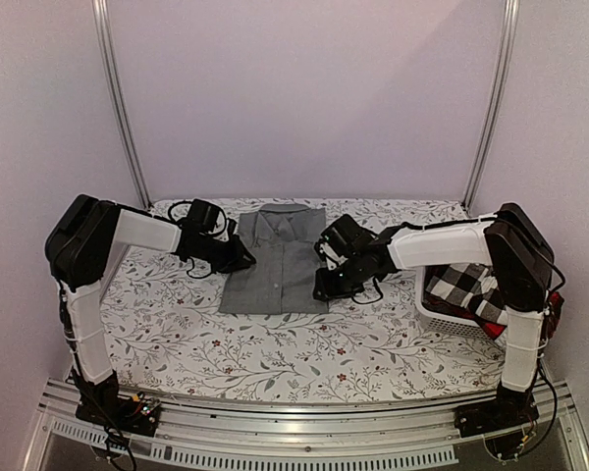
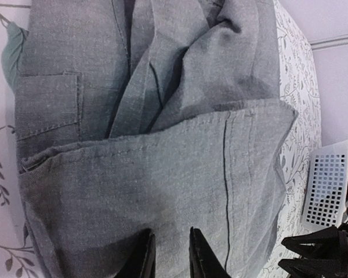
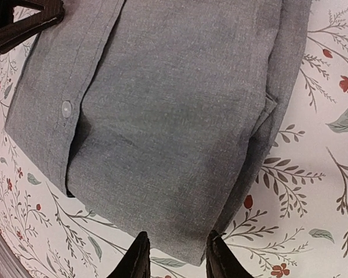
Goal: Fold and stack the long sleeve shirts
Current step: Smooth out the 2/3-rectangle-folded shirt at the center of the board.
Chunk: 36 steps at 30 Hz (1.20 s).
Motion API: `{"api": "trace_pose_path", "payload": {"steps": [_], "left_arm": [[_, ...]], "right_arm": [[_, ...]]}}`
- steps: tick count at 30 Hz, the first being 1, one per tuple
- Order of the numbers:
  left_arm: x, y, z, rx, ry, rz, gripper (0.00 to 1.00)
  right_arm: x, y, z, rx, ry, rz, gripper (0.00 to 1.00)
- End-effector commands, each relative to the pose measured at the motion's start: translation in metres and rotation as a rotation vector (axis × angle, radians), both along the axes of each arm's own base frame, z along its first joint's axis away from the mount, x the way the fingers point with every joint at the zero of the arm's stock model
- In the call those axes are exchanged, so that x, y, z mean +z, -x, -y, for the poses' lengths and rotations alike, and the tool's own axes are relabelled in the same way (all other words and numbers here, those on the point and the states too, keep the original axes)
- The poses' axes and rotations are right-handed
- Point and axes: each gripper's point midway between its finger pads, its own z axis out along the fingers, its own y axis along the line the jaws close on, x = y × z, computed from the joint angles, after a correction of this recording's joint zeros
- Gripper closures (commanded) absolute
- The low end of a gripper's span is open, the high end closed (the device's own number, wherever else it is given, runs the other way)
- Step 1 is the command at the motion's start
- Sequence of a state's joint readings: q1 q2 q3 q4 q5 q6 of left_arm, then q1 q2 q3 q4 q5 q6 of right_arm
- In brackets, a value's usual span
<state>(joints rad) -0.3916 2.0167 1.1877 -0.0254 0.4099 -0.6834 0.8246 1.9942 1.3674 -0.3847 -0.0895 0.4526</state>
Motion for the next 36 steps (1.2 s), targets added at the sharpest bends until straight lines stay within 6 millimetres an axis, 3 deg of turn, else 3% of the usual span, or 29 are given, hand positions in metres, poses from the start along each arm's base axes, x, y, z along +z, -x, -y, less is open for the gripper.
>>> {"api": "trace_pose_path", "payload": {"steps": [1,20,28,36], "left_arm": [[-0.007,-0.003,-0.002,0.003,-0.010,-0.011,0.80],[-0.015,-0.002,0.000,0.003,-0.009,-0.028,0.80],[-0.019,-0.002,-0.001,0.007,-0.014,-0.038,0.80],[-0.023,-0.002,0.000,0.006,-0.018,-0.048,0.80]], "right_arm": [[-0.018,0.008,0.005,-0.004,0.033,-0.040,0.68],[-0.026,0.017,-0.001,0.011,0.032,-0.065,0.73],[-0.023,0.021,-0.004,0.019,0.029,-0.066,0.98],[-0.020,0.028,0.006,0.006,0.052,-0.057,1.00]]}}
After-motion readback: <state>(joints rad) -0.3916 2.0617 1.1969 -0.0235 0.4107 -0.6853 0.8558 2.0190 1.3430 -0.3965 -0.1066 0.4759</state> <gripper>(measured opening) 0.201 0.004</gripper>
